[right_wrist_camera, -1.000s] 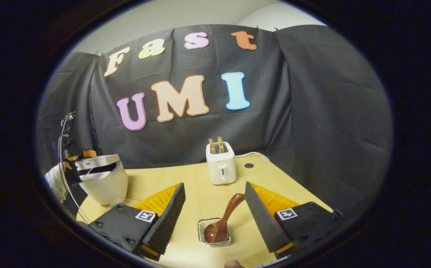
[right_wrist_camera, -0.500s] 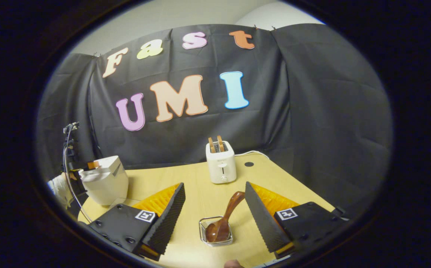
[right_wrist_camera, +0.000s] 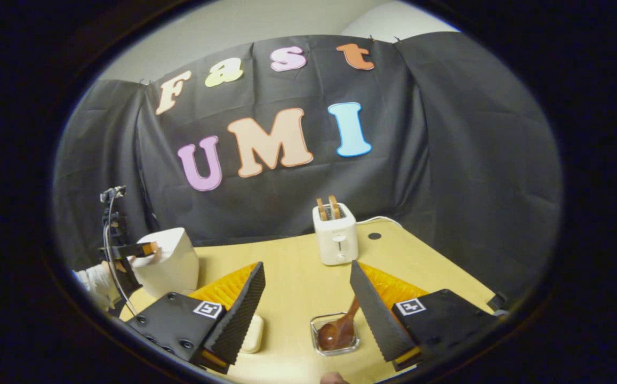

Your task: Close the left gripper, press the button to open the rice cooker; take a wooden spoon from the chopstick holder with the right hand, scoop a spoonful of rice and pour it into the rice cooker, then put the wooden spoon back into the chopstick holder.

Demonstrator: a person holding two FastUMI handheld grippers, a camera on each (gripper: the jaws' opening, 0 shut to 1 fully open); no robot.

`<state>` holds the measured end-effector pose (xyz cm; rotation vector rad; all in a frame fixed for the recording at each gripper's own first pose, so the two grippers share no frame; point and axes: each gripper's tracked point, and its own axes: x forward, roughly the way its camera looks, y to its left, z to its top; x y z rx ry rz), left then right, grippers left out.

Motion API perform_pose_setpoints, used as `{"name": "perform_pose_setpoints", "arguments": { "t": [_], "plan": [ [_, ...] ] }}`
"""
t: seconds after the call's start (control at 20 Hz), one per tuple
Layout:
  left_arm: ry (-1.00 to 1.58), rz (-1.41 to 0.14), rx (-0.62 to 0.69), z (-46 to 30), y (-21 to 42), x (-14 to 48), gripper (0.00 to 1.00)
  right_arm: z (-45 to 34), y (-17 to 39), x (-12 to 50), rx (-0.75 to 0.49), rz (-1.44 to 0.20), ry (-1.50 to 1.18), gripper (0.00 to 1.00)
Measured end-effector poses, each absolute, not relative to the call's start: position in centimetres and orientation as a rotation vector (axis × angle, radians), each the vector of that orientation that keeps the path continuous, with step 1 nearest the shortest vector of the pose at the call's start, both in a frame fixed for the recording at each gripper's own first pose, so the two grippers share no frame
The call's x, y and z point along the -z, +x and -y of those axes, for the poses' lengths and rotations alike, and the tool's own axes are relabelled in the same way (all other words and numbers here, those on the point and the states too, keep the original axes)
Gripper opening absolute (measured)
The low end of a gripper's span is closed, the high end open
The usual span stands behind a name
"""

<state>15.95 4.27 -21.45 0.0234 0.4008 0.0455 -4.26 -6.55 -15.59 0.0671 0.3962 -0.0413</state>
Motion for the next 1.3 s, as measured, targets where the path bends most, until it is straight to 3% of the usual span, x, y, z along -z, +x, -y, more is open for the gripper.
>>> {"name": "perform_pose_setpoints", "arguments": {
  "t": [0.3, 0.5, 0.85, 1.3],
  "plan": [
    [-0.011, -0.264, -0.071, -4.7, 11.5, 15.7, 0.95, 5.0, -3.4, 14.9, -0.065, -0.363, 0.047, 0.99],
    [0.027, -0.158, -0.034, -3.4, 6.8, 10.8, 0.95, 3.8, -2.2, 13.8, -0.071, -0.299, 0.028, 0.99],
    [0.018, -0.154, 0.049, 0.8, -1.8, 9.6, 0.95, 1.7, -0.8, 12.1, -0.072, -0.207, 0.021, 0.99],
    [0.000, -0.137, 0.022, 0.0, -3.1, 8.4, 0.95, -0.6, -0.4, 11.4, -0.088, -0.163, -0.027, 1.00]
  ]
}}
